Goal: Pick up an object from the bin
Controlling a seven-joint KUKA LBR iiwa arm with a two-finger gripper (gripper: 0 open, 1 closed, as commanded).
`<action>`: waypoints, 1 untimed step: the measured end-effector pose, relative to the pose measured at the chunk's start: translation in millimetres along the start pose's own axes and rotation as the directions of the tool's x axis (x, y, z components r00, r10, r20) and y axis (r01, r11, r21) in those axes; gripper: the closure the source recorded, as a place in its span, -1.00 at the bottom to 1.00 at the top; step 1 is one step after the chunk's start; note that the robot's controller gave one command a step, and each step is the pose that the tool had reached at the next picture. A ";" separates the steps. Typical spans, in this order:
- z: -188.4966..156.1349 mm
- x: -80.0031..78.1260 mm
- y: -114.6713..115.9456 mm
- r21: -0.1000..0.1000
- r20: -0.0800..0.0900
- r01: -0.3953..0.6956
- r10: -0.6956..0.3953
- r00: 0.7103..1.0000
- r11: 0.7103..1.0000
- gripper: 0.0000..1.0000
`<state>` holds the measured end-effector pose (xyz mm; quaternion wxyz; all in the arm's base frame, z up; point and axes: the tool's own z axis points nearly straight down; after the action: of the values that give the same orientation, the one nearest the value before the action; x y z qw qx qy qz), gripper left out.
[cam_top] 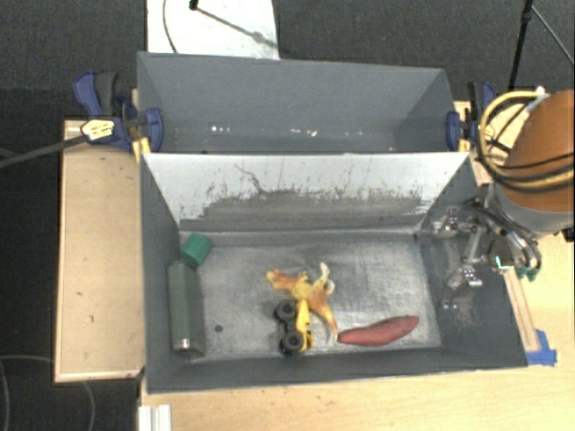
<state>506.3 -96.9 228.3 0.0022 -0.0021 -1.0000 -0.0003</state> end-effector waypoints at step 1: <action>-3.5 -1.6 0.3 0.001 0.007 0.003 -0.003 1.000 1.000 -1.00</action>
Offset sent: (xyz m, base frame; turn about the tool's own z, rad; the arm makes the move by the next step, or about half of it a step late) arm 0.0258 0.0371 -0.1212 -0.1001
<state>507.9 -96.6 231.7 -0.0015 -0.0006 -1.0000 0.0004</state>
